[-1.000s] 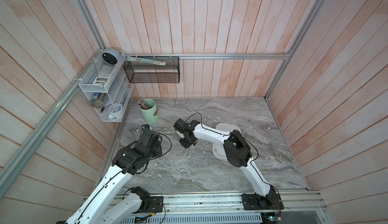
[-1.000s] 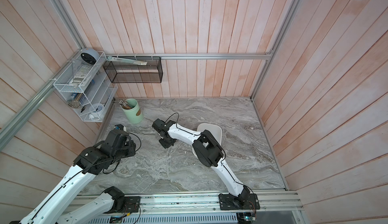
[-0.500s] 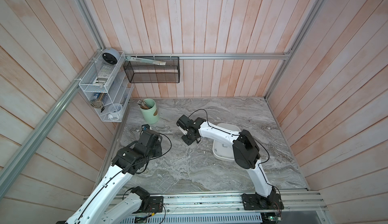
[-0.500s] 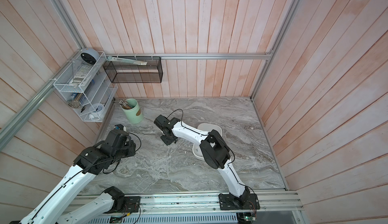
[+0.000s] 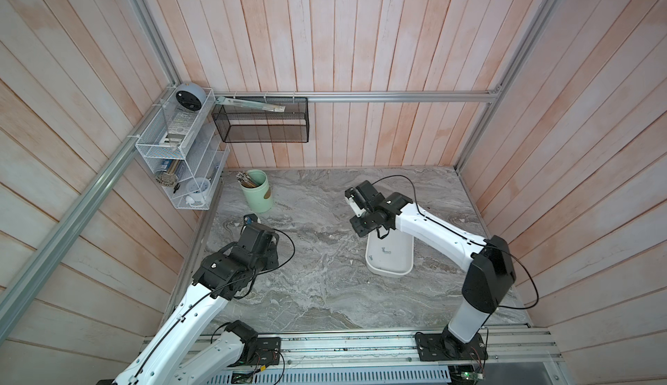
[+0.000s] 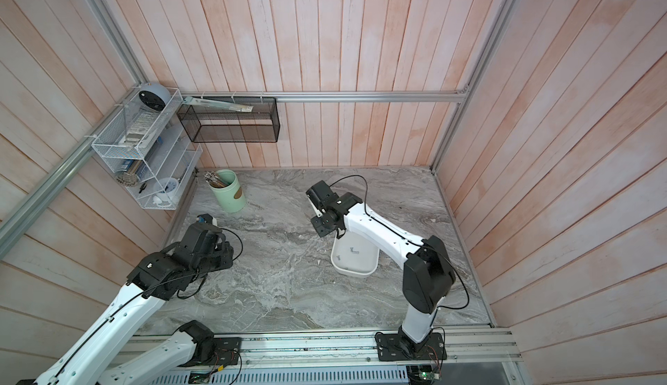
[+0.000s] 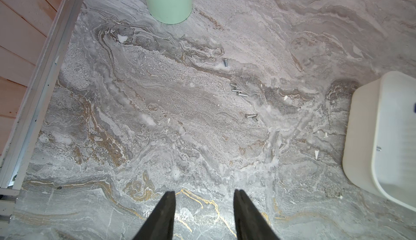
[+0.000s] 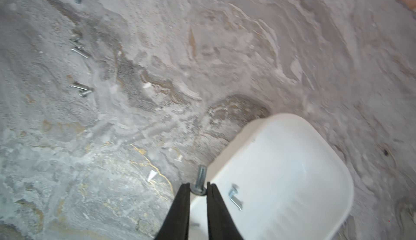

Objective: Put the screws on the desktop into the storage box
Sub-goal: Place the screw in the storage box.

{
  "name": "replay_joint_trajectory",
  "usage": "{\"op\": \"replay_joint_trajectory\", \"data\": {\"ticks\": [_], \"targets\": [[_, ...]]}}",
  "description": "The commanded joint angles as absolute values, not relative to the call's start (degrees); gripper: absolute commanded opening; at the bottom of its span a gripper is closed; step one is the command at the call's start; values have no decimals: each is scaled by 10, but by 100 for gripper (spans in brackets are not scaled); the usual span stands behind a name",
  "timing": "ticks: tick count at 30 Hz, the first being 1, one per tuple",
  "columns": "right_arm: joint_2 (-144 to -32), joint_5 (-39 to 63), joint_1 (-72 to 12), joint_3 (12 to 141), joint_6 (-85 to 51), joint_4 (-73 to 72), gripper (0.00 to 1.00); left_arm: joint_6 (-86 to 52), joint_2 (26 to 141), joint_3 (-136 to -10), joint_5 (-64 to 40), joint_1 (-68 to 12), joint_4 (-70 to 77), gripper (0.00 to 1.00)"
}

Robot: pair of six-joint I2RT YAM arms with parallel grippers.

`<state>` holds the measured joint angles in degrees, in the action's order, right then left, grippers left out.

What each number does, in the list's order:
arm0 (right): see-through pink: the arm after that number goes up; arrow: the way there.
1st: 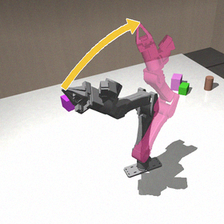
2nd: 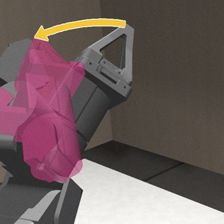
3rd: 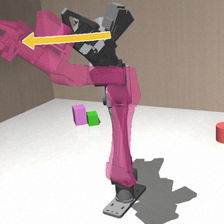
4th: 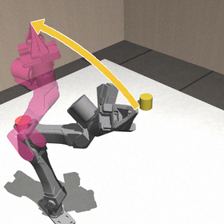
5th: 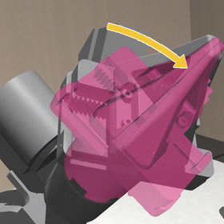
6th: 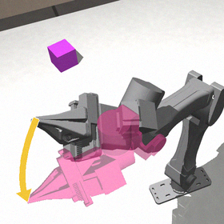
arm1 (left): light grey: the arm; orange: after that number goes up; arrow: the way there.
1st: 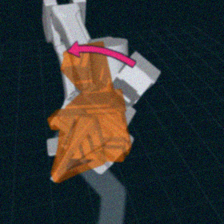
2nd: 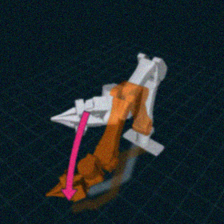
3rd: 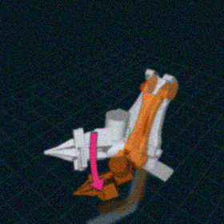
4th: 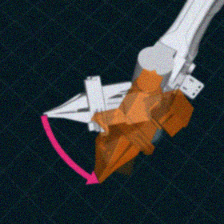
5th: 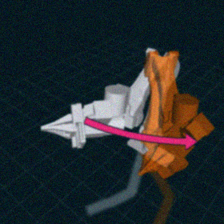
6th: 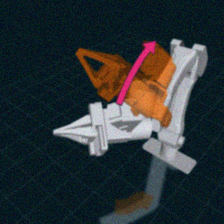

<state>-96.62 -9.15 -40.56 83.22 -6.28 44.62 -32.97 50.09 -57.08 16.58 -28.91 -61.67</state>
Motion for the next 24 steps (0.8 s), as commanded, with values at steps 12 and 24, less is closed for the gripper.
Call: {"op": "replay_joint_trajectory", "data": {"ticks": [12, 24], "targets": [[-872, -77, -283, 628, -129, 317, 20, -327, 509, -563, 164, -287, -605, 48], [-961, -44, -281, 696, -113, 364, 24, -329, 512, -563, 169, -286, -606, 48]]}}
